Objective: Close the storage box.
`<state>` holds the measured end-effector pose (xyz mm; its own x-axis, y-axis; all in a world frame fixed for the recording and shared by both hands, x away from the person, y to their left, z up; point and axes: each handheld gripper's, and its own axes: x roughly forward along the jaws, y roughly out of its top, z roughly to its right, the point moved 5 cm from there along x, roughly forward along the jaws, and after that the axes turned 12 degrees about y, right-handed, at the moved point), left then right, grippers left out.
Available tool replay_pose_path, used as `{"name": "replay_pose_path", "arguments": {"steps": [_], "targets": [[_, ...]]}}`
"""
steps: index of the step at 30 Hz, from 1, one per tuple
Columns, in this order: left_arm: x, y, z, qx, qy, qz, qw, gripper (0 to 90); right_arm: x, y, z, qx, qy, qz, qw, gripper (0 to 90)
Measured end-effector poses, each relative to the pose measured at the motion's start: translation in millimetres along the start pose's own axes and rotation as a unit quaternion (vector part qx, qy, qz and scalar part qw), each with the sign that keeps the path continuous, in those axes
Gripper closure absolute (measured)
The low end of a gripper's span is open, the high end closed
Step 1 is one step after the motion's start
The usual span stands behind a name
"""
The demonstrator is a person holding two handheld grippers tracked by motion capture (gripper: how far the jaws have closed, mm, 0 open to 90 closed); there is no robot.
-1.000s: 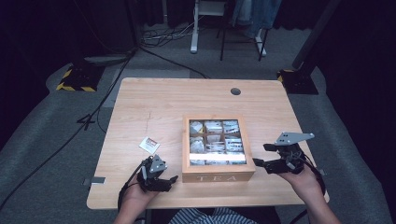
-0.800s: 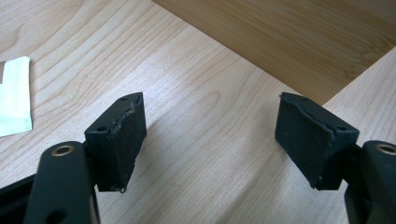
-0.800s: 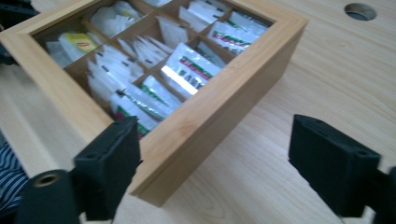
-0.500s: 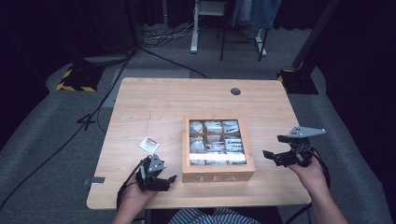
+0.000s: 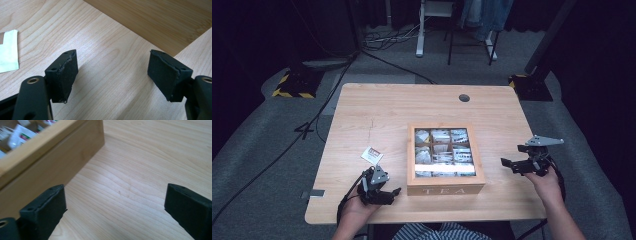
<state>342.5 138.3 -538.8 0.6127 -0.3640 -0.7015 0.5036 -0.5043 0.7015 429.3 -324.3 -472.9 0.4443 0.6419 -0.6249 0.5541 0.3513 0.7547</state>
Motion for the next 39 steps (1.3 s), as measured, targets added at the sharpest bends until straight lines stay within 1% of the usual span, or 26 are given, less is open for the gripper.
{"name": "replay_pose_path", "arguments": {"steps": [1, 3, 4, 7, 12, 14, 15, 23, 27, 32, 33, 34, 35, 36, 37, 38, 39], "targets": [[0.0, 0.0, 0.0, 0.000, 0.000, 0.000, 1.0000, 25.1, 4.0, -5.6, 6.1, 0.000, -0.003, -0.004, 1.0000, 0.8], [0.1, 0.1, -0.4, 0.000, 0.000, 0.000, 1.0000, 25.0, 8.4, -11.0, 10.7, 0.003, -0.004, -0.005, 1.0000, 0.0], [0.1, 0.1, -0.4, 0.000, 0.000, 0.000, 1.0000, 25.0, 8.4, -11.0, 10.7, 0.003, -0.004, -0.005, 1.0000, 0.0], [0.1, 0.1, -0.5, 0.001, 0.000, -0.001, 1.0000, 25.0, 16.2, -20.6, 17.7, -0.002, -0.010, -0.013, 0.9999, 0.0], [0.3, 0.2, -0.4, -0.001, 0.001, 0.000, 1.0000, 24.8, 22.6, -27.4, 21.5, -0.007, -0.017, -0.016, 0.9997, 0.0], [0.4, 0.3, -0.6, 0.000, 0.001, -0.001, 1.0000, 24.7, 23.5, -28.3, 21.3, -0.010, -0.019, -0.015, 0.9997, 0.0], [0.5, 0.4, -0.6, 0.000, 0.000, -0.001, 1.0000, 24.7, 25.9, -30.4, 20.8, -0.017, -0.020, -0.014, 0.9996, 0.0], [1.0, 0.8, -1.1, 0.001, 0.002, 0.000, 1.0000, 24.7, 36.5, -37.2, 19.3, -0.013, -0.015, -0.020, 0.9996, 0.0], [0.9, 0.8, -1.3, 0.002, 0.002, 0.000, 1.0000, 24.7, 43.6, -38.2, 14.4, -0.024, -0.015, -0.028, 0.9992, 0.0], [0.9, 0.8, -1.3, 0.002, 0.002, 0.000, 1.0000, 24.7, 49.1, -39.9, 12.1, -0.020, -0.012, -0.022, 0.9995, 0.0], [1.0, 0.8, -1.3, 0.002, 0.002, 0.000, 1.0000, 24.7, 51.3, -40.3, 11.8, -0.020, -0.021, -0.022, 0.9993, 0.0], [1.0, 0.8, -1.3, 0.002, 0.002, 0.000, 1.0000, 24.7, 51.3, -40.3, 11.8, -0.020, -0.021, -0.022, 0.9993, 0.0], [0.9, 0.8, -1.3, 0.002, 0.002, 0.000, 1.0000, 24.7, 52.1, -40.1, 11.7, -0.022, -0.031, -0.025, 0.9990, 0.0], [0.9, 0.7, -0.9, 0.000, 0.002, 0.000, 1.0000, 24.7, 53.9, -40.5, 12.0, -0.023, -0.043, -0.035, 0.9982, 0.0], [0.9, 0.8, -1.3, 0.002, 0.002, 0.000, 1.0000, 24.7, 53.9, -40.5, 12.0, -0.023, -0.043, -0.035, 0.9982, 0.0], [0.9, 0.8, -1.2, 0.002, 0.002, 0.000, 1.0000, 24.6, 54.2, -40.9, 12.9, -0.012, -0.040, -0.037, 0.9985, 0.0], [0.9, 0.8, -1.2, 0.002, 0.002, 0.000, 1.0000, 24.7, 53.4, -41.6, 14.7, 0.007, -0.053, -0.034, 0.9980, 0.0]]}}
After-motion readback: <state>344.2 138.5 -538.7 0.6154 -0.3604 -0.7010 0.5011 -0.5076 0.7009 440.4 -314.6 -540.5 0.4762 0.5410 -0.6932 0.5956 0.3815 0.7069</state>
